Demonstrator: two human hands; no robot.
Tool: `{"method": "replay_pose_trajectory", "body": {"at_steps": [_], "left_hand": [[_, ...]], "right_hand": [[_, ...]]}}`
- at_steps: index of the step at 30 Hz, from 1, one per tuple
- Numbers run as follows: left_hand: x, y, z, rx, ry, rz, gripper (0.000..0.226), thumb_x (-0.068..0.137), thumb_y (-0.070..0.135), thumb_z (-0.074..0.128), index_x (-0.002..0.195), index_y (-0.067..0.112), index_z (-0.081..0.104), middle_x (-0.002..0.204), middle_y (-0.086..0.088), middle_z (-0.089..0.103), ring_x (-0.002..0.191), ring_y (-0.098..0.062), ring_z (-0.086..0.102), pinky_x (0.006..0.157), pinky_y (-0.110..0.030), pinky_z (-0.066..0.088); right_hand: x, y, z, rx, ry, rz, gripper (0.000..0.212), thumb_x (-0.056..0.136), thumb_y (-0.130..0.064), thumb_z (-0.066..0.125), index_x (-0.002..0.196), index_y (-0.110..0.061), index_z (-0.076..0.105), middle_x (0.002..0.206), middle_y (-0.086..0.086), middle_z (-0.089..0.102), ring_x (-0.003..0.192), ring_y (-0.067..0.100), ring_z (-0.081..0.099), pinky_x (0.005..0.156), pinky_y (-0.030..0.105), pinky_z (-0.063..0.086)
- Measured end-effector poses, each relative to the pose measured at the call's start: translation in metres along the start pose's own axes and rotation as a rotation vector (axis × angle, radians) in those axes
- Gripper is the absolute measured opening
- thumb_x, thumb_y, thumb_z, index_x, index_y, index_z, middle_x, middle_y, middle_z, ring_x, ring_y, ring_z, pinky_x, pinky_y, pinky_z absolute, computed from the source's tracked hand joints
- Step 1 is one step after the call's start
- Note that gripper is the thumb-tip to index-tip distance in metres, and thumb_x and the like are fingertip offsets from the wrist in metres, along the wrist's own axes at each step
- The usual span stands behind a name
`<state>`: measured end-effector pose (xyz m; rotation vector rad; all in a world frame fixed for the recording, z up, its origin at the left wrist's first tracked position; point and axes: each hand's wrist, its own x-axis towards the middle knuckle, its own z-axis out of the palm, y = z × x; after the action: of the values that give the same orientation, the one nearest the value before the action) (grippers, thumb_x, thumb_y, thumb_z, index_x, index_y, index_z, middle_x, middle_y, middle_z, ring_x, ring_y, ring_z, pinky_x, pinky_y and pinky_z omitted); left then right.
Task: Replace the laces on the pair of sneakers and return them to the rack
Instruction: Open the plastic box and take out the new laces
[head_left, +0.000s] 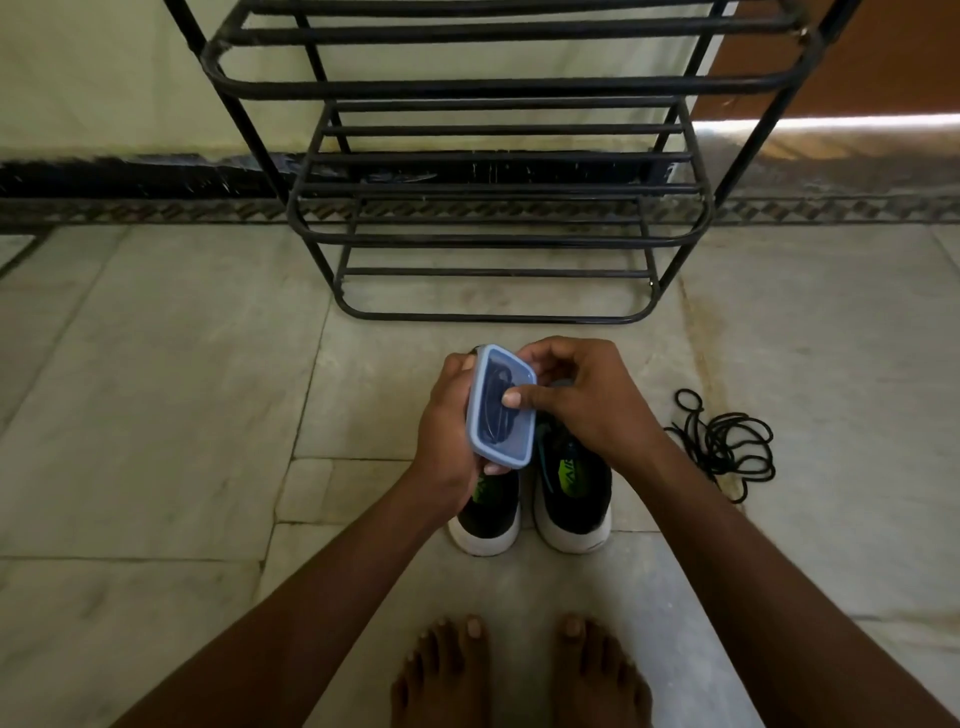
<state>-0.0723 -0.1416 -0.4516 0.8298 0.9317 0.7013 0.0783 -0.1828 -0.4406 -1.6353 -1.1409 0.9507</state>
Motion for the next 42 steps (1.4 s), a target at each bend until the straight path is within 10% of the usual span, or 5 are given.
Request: {"method": "replay_pose_trajectory", "body": {"at_steps": [8, 13, 18, 36, 42], "left_hand": [[0.009, -0.003, -0.010, 0.146, 0.086, 0.197, 0.021, 0.099, 0.030, 0.051, 0.095, 0.011, 0.056, 0.088, -0.011, 0.061, 0.075, -0.020, 0.063, 0.068, -0.035, 0.056], [0.005, 0.001, -0.015, 0.138, 0.133, 0.116, 0.027, 0.109, 0.023, 0.038, 0.091, 0.010, 0.053, 0.077, -0.013, 0.058, 0.051, -0.024, 0.053, 0.039, -0.024, 0.042], [0.005, 0.002, -0.022, 0.222, 0.020, 0.119, 0.029, 0.110, 0.020, 0.037, 0.091, 0.012, 0.057, 0.070, 0.004, 0.066, 0.061, -0.012, 0.063, 0.056, -0.026, 0.053], [0.020, -0.011, -0.078, 0.061, 0.233, 0.016, 0.045, 0.110, 0.037, 0.031, 0.104, 0.002, 0.058, 0.064, -0.009, 0.064, 0.040, -0.020, 0.052, 0.034, -0.020, 0.034], [0.037, -0.011, -0.131, -0.094, 0.406, 0.022, 0.054, 0.109, 0.040, 0.033, 0.129, -0.005, 0.055, 0.100, -0.020, 0.061, 0.067, -0.026, 0.061, 0.043, -0.028, 0.047]], "right_hand": [[0.016, 0.001, 0.004, -0.013, 0.017, 0.011, 0.036, 0.060, -0.015, 0.097, 0.091, -0.010, 0.079, 0.078, 0.000, 0.075, 0.069, 0.012, 0.073, 0.067, 0.028, 0.060], [0.013, -0.003, 0.011, -0.119, 0.105, -0.099, 0.033, 0.063, -0.022, 0.096, 0.090, -0.017, 0.077, 0.084, -0.007, 0.071, 0.073, 0.004, 0.067, 0.066, 0.017, 0.054], [0.024, -0.020, 0.004, -0.139, -0.154, -0.237, 0.057, 0.075, -0.018, 0.088, 0.128, -0.024, 0.069, 0.116, -0.002, 0.065, 0.105, 0.008, 0.064, 0.079, 0.014, 0.050], [0.075, -0.028, 0.058, -0.306, -0.281, -0.411, 0.039, 0.058, -0.015, 0.097, 0.094, -0.013, 0.081, 0.088, -0.002, 0.064, 0.077, 0.017, 0.067, 0.072, 0.039, 0.059], [0.067, -0.037, 0.078, -0.253, -0.303, -0.467, 0.027, 0.068, -0.011, 0.091, 0.089, -0.011, 0.074, 0.090, 0.006, 0.062, 0.080, 0.020, 0.061, 0.071, 0.039, 0.054]]}}
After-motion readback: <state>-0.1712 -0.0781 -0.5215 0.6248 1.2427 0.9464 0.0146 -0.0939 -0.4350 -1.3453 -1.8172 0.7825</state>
